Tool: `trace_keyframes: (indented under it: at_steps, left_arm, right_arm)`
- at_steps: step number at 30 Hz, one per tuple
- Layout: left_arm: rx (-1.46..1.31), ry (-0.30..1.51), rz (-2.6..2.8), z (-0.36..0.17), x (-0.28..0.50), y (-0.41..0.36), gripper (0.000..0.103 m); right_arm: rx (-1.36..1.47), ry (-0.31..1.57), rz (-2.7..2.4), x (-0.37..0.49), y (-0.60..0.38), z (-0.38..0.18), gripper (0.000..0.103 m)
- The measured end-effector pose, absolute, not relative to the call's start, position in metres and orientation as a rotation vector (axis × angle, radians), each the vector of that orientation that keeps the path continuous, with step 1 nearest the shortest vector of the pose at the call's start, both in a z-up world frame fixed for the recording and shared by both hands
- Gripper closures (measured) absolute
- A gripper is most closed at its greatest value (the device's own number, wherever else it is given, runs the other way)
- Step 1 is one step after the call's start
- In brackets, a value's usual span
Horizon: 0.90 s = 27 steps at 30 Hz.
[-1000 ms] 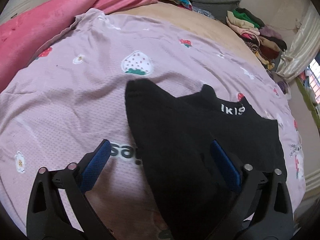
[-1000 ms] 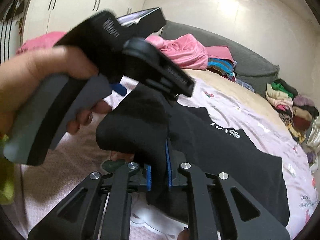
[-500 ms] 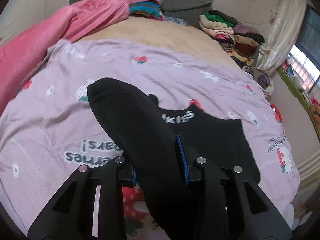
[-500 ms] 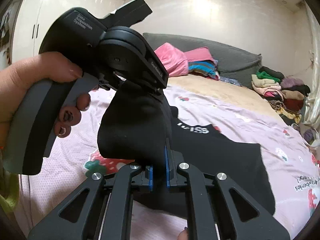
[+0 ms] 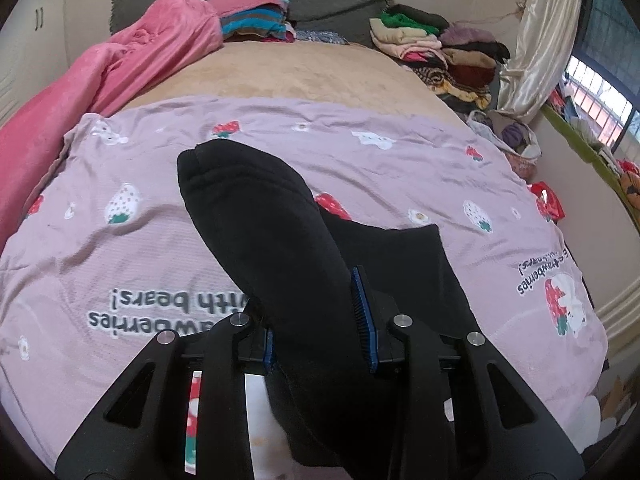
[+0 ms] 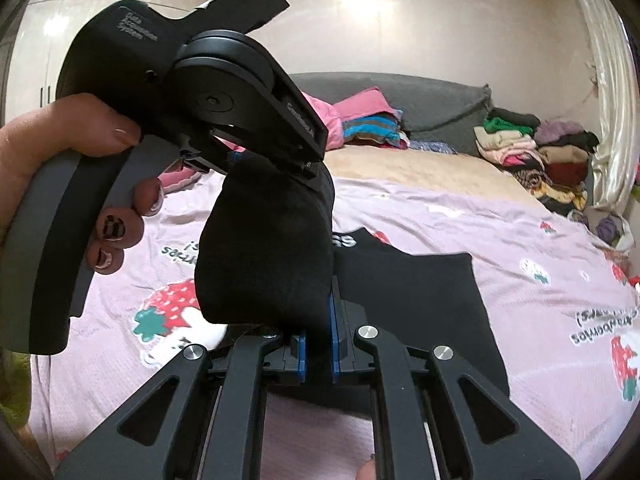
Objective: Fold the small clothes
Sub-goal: 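Lift the gripped edge with both tools and fold it over the other half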
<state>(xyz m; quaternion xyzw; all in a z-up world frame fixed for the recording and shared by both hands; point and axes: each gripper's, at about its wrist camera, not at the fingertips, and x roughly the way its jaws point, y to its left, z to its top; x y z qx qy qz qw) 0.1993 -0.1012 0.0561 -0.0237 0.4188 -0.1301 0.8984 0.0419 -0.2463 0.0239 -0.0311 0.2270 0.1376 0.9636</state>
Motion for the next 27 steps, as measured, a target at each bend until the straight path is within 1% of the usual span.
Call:
trace_keyframes:
  at_steps: [9,14,17,18,19,20,22,24,27]
  left_arm:
    - [-0.009,0.916,-0.303,0.038,0.208,-0.148,0.079]
    - [0.02,0.953,-0.308,0.024,0.213,-0.166,0.076]
    - [0.032,0.974,-0.308,0.016,0.217,-0.176,0.071]
    - [0.029,0.984,-0.311,0.013,0.219,-0.178,0.066]
    - [0.028,0.992,-0.313,0.011,0.22,-0.18,0.058]
    - [0.027,0.994,-0.316,0.01,0.222,-0.182,0.055]
    - [0.0,0.977,-0.327,0.009,0.223,-0.184,0.038]
    - [-0.066,0.974,-0.369,0.008,0.224,-0.183,0.027]
    - [-0.156,0.95,-0.403,0.014,0.221,-0.173,0.026]
  right_arm:
    - [0.051,0.545,0.254,0.048,-0.283,0.002,0.096]
    - [0.136,0.614,0.269,0.056,-0.301,-0.01,0.095]
    - [0.193,0.65,0.284,0.059,-0.31,-0.016,0.095]
    - [0.224,0.664,0.292,0.061,-0.315,-0.018,0.094]
    - [0.249,0.676,0.3,0.063,-0.318,-0.02,0.094]
    - [0.285,0.694,0.305,0.065,-0.323,-0.023,0.093]
    - [0.336,0.716,0.308,0.067,-0.331,-0.027,0.086]
    - [0.415,0.744,0.319,0.07,-0.343,-0.033,0.082]
    - [0.498,0.784,0.329,0.072,-0.358,-0.043,0.077]
